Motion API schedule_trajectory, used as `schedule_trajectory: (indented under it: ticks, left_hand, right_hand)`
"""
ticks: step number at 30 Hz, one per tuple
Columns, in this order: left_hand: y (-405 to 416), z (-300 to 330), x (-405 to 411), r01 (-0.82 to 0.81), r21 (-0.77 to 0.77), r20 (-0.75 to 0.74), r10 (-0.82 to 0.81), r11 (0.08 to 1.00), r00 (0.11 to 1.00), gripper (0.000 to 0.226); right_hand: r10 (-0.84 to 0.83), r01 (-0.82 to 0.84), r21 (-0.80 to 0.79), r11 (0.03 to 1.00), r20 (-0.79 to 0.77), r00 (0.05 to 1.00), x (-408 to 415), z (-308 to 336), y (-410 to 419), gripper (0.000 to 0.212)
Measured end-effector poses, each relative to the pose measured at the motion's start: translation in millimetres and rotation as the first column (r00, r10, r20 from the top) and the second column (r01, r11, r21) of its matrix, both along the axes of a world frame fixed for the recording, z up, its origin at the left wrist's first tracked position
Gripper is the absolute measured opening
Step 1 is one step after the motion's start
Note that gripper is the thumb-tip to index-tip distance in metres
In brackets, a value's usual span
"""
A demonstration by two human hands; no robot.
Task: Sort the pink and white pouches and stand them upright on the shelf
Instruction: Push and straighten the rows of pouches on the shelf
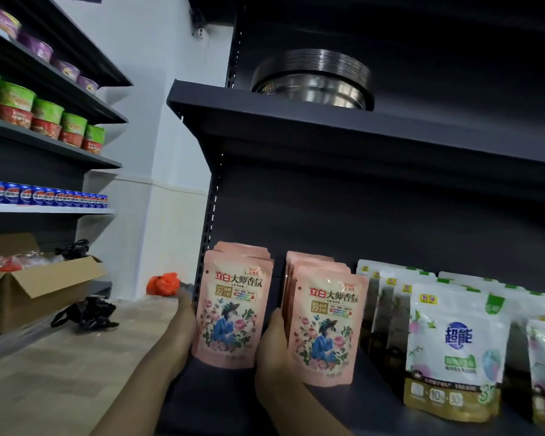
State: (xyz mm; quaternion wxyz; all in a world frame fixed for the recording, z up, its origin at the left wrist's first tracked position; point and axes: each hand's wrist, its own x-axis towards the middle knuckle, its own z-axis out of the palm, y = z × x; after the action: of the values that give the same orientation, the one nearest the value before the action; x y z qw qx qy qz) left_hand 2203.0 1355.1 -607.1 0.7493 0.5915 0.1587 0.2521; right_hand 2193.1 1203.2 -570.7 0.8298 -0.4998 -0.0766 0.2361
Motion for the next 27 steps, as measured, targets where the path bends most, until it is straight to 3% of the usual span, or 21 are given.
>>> schedule_trajectory:
  ticks: [3,13,20,27]
  left_hand:
    - [5.9,-1.2,7.6,0.003,-0.032,0.001,-0.003,0.999,1.0,0.092]
    - [0.6,-9.6,6.6,0.008,0.034,0.082,-0.011,0.999,0.997,0.075]
    - [-12.2,-11.3,-5.4,-0.298,0.155,0.033,0.296,0.942,0.954,0.069]
    - [-18.0,-9.8,-7.1,-0.259,0.317,-0.096,0.303,0.912,0.948,0.077]
  right_hand:
    - [-0.026,0.026,0.017,1.0,-0.008,1.0,8.0,-2.6,8.8,0.04]
    - [-0.005,0.005,0.009,1.0,-0.015,1.0,28.8,-17.9,36.8,0.047]
    - [-0.14,0.141,-0.092,0.986,0.017,0.99,48.2,-40.0,43.4,0.045]
    - [-0.112,0.125,-0.192,0.973,0.08,0.991,54.7,-43.9,43.7,0.042]
